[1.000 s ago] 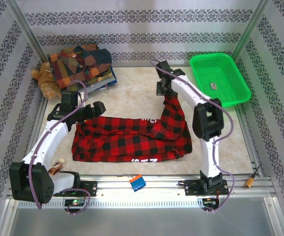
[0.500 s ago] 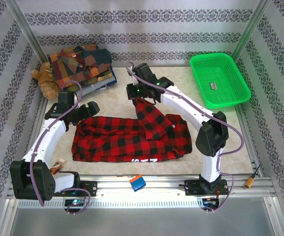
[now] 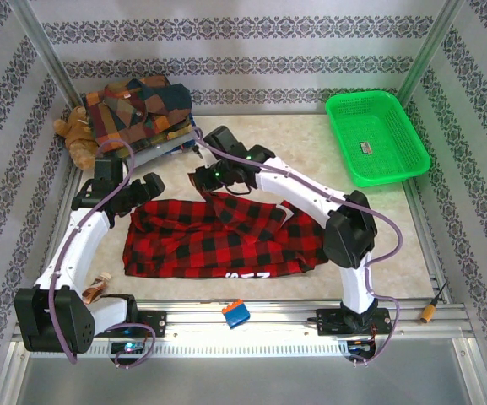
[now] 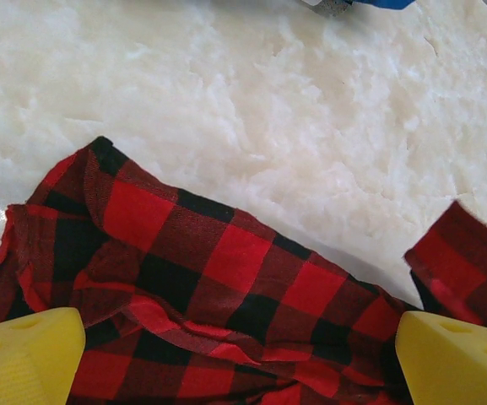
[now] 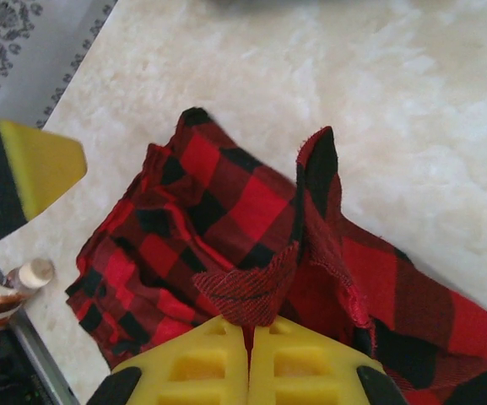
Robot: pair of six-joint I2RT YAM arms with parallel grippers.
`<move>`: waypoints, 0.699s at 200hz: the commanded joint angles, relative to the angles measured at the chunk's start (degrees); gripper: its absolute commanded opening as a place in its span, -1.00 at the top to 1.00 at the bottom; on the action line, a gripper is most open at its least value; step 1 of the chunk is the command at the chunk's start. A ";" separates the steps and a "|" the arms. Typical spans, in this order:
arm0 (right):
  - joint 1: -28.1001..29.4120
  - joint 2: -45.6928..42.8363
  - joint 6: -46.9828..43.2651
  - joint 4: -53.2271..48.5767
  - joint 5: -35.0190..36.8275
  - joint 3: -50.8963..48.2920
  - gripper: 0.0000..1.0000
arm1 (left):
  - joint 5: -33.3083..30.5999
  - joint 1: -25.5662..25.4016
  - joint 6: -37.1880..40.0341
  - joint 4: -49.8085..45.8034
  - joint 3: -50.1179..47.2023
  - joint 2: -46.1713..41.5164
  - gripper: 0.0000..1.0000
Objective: Fold and stack the long sleeve shirts
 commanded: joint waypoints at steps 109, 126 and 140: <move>6.47 12.89 -0.32 -1.96 -8.73 11.82 0.91 | -4.15 0.62 0.55 -2.48 -1.63 -5.57 -0.92; 6.82 14.89 0.47 -1.51 -9.09 13.01 0.88 | -4.08 0.62 0.70 -2.25 -2.04 -5.68 -0.92; 7.10 16.79 1.21 -1.47 -8.41 14.88 0.87 | -4.23 0.62 0.65 -1.97 -2.50 -5.86 -0.92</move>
